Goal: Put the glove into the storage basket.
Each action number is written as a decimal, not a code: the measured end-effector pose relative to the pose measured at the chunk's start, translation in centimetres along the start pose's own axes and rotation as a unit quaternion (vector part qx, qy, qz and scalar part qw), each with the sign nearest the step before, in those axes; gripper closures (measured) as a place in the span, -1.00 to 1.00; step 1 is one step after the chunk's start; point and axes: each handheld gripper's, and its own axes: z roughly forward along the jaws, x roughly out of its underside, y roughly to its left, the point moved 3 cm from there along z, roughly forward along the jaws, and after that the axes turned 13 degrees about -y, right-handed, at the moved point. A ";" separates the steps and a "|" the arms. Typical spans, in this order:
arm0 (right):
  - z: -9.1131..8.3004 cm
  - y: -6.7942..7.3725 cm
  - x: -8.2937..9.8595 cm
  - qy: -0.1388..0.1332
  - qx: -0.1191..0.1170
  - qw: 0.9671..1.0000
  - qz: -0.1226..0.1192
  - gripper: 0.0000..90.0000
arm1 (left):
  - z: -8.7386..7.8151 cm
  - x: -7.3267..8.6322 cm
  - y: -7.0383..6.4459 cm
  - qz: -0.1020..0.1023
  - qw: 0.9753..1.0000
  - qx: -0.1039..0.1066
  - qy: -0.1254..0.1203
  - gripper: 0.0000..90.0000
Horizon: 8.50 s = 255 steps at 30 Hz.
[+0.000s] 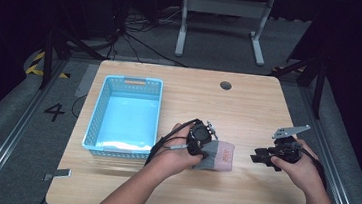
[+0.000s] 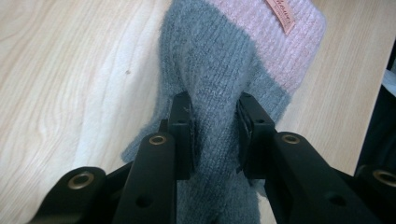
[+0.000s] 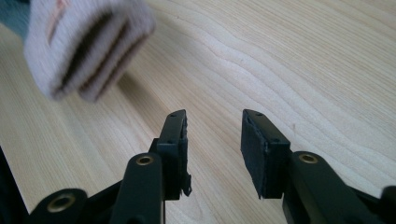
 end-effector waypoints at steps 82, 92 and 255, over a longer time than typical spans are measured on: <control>2.2 0.7 1.1 0.027 -0.002 1.000 0.006 0.31 | -14.8 8.6 20.6 -0.115 0.984 -0.138 -0.016 0.56; 2.5 1.0 1.1 0.030 -0.004 1.000 0.003 0.30 | -12.4 9.2 22.1 -0.113 0.986 -0.121 0.013 0.56; 4.3 0.5 1.7 0.033 -0.027 0.999 -0.011 0.12 | 3.2 10.9 -3.9 -0.037 0.989 -0.029 -0.140 -0.15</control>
